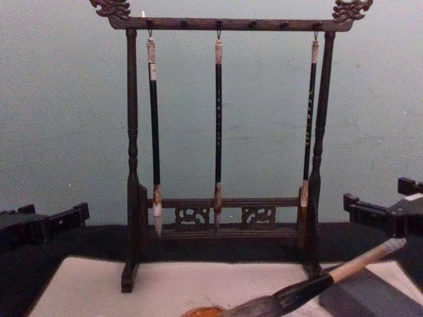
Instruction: Pick up the brush from the inkstone, write on the paper, then place the brush back to its original position.
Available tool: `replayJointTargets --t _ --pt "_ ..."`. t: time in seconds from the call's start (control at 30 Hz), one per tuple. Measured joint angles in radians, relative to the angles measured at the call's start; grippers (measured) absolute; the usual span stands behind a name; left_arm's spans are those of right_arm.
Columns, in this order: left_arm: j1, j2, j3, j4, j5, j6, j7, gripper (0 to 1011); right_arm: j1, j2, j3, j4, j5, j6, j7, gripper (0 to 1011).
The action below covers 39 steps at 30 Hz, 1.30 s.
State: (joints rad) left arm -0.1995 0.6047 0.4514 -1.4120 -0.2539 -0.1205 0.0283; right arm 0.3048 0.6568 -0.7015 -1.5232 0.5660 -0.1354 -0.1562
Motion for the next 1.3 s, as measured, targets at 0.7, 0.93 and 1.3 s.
replayJointTargets --t 0.7,0.93,1.3 --pt "0.0 0.0 0.0 0.0 0.0 0.0 0.0 1002 0.016 -0.036 0.017 0.045 0.006 -0.001 0.033 1008" --pt "0.0 0.0 0.0 0.0 0.0 0.0 0.0 1002 0.016 -0.035 0.017 0.044 0.006 -0.001 0.032 1008" --pt "0.0 0.0 0.0 0.0 0.0 0.0 0.0 1002 0.015 -0.034 0.016 0.043 0.006 -0.001 0.031 1006"
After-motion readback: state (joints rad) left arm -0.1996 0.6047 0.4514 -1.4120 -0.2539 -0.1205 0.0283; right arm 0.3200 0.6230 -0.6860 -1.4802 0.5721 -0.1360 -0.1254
